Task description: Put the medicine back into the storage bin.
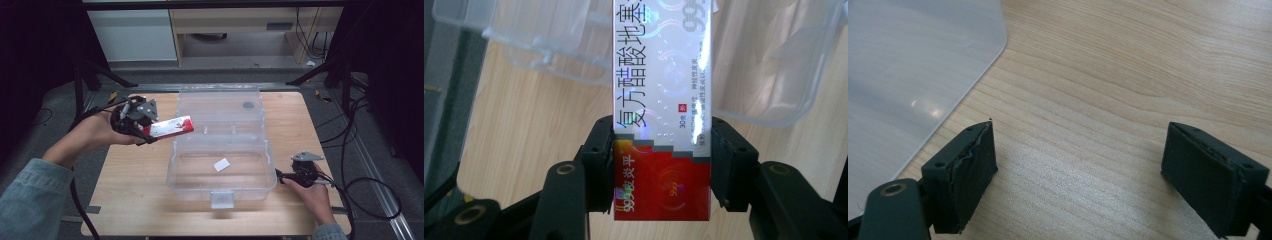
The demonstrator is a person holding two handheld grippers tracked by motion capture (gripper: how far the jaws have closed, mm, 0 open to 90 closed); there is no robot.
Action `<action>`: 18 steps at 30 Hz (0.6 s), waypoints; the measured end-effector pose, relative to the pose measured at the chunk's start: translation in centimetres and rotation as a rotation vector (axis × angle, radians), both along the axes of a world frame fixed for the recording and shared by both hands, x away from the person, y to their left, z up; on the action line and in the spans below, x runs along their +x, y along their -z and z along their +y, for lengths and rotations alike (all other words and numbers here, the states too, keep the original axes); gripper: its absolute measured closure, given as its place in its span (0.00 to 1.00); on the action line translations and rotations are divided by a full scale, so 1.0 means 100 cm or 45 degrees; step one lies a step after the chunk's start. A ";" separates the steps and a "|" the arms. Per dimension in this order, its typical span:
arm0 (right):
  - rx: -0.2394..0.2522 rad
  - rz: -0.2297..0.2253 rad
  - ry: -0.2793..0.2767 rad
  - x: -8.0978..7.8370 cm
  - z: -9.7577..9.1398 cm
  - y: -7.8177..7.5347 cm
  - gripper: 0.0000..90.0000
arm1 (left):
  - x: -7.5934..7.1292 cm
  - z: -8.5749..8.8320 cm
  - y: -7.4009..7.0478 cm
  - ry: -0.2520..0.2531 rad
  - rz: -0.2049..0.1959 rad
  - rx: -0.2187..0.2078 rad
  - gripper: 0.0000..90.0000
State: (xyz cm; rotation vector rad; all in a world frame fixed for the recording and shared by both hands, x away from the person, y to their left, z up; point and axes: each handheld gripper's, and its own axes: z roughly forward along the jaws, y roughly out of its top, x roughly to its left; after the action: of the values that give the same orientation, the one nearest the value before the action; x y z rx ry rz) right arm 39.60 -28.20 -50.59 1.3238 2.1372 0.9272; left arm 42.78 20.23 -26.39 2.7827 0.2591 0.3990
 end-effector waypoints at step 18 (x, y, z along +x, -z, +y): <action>0.001 0.001 -0.002 0.000 0.000 0.000 0.16 | 0.001 -0.071 0.015 0.159 0.057 0.030 0.57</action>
State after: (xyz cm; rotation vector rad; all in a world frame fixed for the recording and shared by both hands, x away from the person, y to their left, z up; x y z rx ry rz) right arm 39.60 -28.20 -50.59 1.3229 2.1391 0.9280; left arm 42.93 13.14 -27.86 2.8146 0.0906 0.3120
